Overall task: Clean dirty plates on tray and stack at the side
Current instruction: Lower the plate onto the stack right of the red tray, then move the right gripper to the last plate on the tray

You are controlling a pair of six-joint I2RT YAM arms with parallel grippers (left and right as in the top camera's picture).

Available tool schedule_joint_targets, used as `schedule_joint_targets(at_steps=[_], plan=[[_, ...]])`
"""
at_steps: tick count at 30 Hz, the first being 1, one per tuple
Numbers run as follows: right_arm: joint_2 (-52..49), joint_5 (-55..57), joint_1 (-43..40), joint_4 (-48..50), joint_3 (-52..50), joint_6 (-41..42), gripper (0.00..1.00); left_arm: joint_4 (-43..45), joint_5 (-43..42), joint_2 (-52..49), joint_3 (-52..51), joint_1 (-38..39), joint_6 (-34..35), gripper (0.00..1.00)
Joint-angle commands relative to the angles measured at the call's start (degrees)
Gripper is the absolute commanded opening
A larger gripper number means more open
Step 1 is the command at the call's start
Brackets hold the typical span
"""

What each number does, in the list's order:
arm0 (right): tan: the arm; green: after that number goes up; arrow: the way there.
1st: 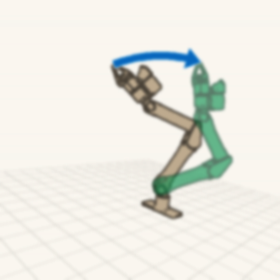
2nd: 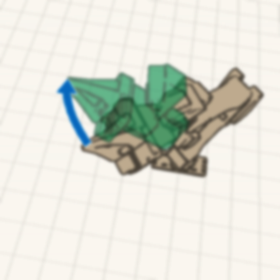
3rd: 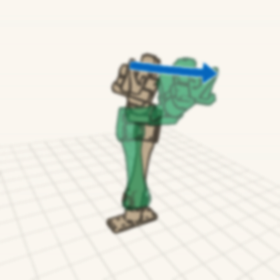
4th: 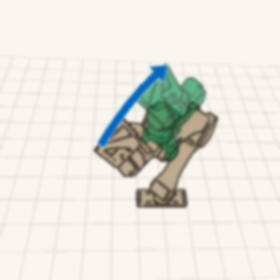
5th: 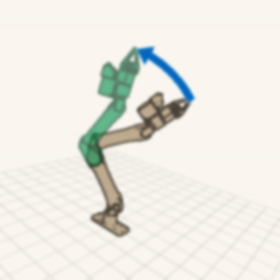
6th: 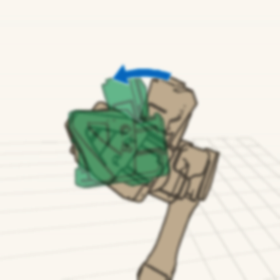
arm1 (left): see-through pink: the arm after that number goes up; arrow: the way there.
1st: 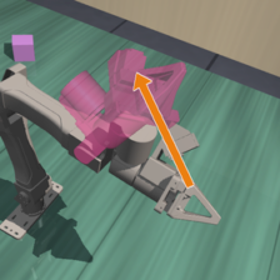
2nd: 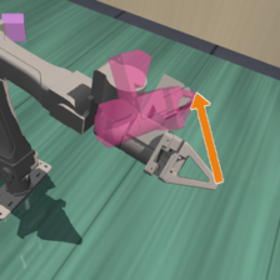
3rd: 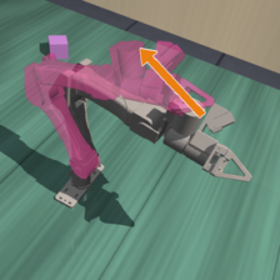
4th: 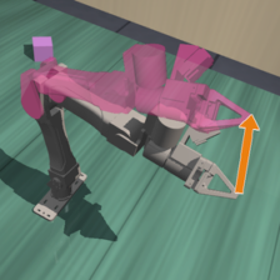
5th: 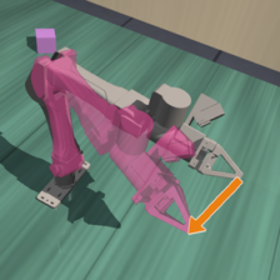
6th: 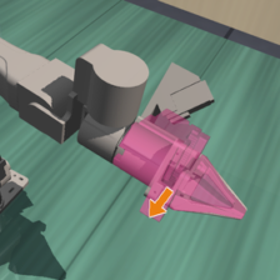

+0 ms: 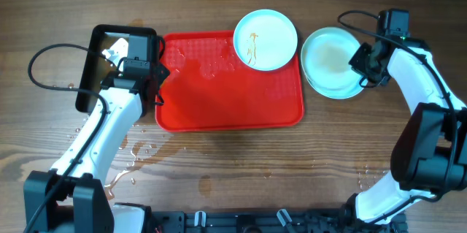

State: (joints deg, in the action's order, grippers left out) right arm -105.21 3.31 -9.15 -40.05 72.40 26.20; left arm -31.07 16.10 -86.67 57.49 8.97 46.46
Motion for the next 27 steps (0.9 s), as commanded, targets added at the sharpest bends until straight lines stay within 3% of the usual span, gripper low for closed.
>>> schedule_joint_targets(at_steps=[1,6,8,12,17,27], plan=[[0.31,-5.40,0.31,-1.16,3.21,-2.62,0.32,0.17,-0.24,-0.35,0.48,-0.24,0.72,0.04],[1.95,-13.49,2.25,-1.55,6.95,-6.80,0.47,0.17,-0.24,-0.35,0.48,-0.24,0.72,0.04],[1.92,-15.80,4.37,-1.03,7.65,-6.73,0.49,0.26,-0.24,-0.35,0.48,-0.24,0.72,0.04],[1.55,-16.92,10.25,2.89,7.65,-6.29,0.50,0.81,-0.24,-0.35,0.48,-0.24,0.72,0.04],[-1.64,-15.28,18.32,9.68,7.65,0.26,0.52,1.27,-0.26,-0.35,0.48,-0.24,0.72,0.04],[-10.58,-10.56,24.13,11.45,8.28,8.74,0.47,1.22,-0.26,-0.35,0.48,-0.24,0.72,0.04]])
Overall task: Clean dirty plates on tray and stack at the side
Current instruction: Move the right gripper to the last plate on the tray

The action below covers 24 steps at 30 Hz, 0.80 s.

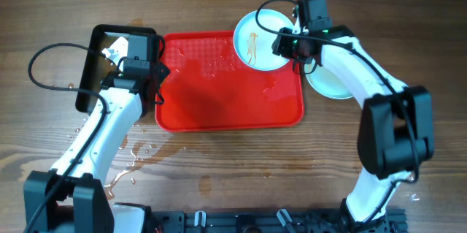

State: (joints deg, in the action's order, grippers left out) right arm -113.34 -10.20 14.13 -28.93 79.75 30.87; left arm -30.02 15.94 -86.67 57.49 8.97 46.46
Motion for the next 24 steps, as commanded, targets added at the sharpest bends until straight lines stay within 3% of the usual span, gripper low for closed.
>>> schedule_joint_targets(at_steps=[1,11,24], plan=[[-2.78,2.91,1.03,0.55,0.94,4.22,0.47,0.20,-0.11,-0.35,0.48,-0.24,0.72,0.04],[-5.75,-3.43,4.37,-5.25,0.92,4.44,0.47,0.15,-0.74,-0.35,0.48,-0.20,0.72,0.04],[-5.73,-9.16,15.85,-11.28,0.94,0.55,0.47,0.13,-0.74,-0.35,0.48,-0.20,0.70,0.04]])
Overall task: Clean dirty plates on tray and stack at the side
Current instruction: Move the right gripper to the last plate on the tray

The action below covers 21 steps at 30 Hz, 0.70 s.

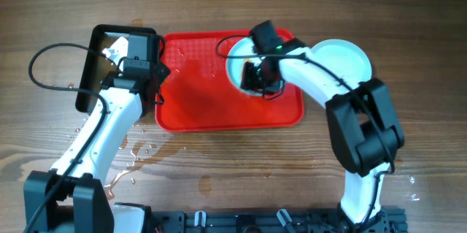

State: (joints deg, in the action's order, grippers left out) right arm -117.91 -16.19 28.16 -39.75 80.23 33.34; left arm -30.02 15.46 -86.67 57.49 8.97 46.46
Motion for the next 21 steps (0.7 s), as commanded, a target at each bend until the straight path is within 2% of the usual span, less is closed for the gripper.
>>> schedule_joint_targets(at_steps=[1,4,7,9,11,15,21], plan=[[-1.16,-3.17,2.45,-0.48,0.46,-2.05,0.47,0.15,-0.26,-0.35,0.48,-0.20,0.72,0.04],[-1.07,-3.19,3.13,0.00,0.81,-3.08,0.46,0.13,-0.26,-0.35,0.48,-0.20,0.72,0.04],[-0.63,-3.15,2.14,-0.70,2.93,-5.14,0.39,-0.07,-0.24,-0.35,0.48,-0.20,0.70,0.04],[0.28,-3.02,0.74,-1.40,5.11,-6.54,0.39,-0.31,-0.24,-0.35,0.48,-0.20,0.70,0.04],[1.79,-0.79,-1.25,-1.95,7.39,-6.86,0.40,-0.50,-0.24,-0.35,0.48,-0.20,0.70,0.04],[3.72,3.61,-5.27,-1.88,8.98,-7.89,0.49,-0.48,-0.26,-0.35,0.48,-0.20,0.72,0.04],[2.21,5.92,-11.21,-2.36,7.85,-8.79,0.51,-0.26,-1.53,-0.37,0.48,-0.09,0.24,0.04]])
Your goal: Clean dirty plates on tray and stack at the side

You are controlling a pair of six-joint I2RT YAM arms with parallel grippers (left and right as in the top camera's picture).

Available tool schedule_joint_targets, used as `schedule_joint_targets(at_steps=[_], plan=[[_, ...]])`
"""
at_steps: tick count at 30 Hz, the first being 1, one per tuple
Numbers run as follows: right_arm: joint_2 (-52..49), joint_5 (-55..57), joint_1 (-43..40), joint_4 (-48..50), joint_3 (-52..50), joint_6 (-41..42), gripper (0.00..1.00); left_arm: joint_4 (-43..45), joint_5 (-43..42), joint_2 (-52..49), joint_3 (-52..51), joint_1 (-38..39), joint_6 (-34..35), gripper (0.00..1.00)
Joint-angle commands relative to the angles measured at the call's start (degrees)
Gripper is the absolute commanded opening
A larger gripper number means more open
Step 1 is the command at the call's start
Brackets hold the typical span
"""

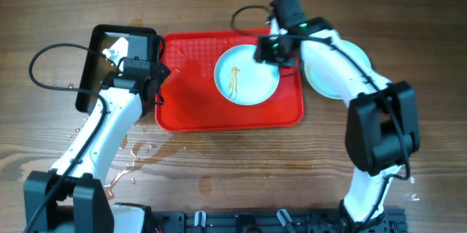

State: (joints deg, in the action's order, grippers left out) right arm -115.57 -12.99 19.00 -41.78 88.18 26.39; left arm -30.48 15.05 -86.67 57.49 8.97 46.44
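A pale blue plate [246, 77] with an orange smear lies in the middle right of the red tray [190, 101]. My right gripper [267, 49] sits at the plate's far right rim; whether its fingers grip the rim cannot be told from above. A stack of clean pale plates [330, 79] rests on the table right of the tray, partly under my right arm. My left gripper [156, 81] hovers at the tray's left edge, its fingers too dark to read.
A black rectangular container [96, 72] with something pale and yellowish inside stands left of the tray, under my left wrist. Water drops and wet patches mark the wood at the front left [135, 156]. Cables trail from both arms.
The dirty plate has shifted slightly left and now shows whole in the tray's middle right. My right gripper moved from over the plate to its far right rim. The left arm is unchanged.
At first the dirty plate overhung the tray's far right corner and my right gripper was at the plate stack. Then the right gripper was at the dirty plate's right rim, later over it inside the tray. Now the plate lies flat on the tray.
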Motion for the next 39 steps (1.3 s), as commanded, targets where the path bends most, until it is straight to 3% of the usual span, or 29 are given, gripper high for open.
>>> schedule_joint_targets(at_steps=[1,13,16,18,21,30,39], plan=[[-0.66,2.71,-2.58,-0.37,-0.48,-2.14,0.50,0.22,-1.62,-0.44,0.48,-0.07,0.17,0.04],[-8.85,-7.13,-2.69,-1.16,-0.87,-2.21,0.48,5.73,-9.90,-2.29,0.48,3.08,-12.68,0.04],[-9.07,-7.67,-2.58,-1.11,-0.87,-1.95,0.36,6.29,-11.58,-3.15,0.48,3.82,-14.73,0.04],[-9.07,-7.67,-1.99,-1.14,-0.87,-1.97,0.19,6.40,-12.35,-4.09,0.48,4.33,-15.56,0.04],[-9.07,-7.67,-0.22,-1.51,-0.87,-2.32,0.04,7.06,-15.23,-5.62,0.48,4.44,-17.79,0.04],[-9.07,-6.78,5.49,-1.42,-0.87,-3.17,0.04,8.22,-16.09,-7.21,0.48,4.42,-18.47,0.04],[-9.07,-8.52,5.90,-1.14,-0.87,-5.42,0.04,11.58,-16.13,-9.79,0.48,4.44,-19.91,0.04]])
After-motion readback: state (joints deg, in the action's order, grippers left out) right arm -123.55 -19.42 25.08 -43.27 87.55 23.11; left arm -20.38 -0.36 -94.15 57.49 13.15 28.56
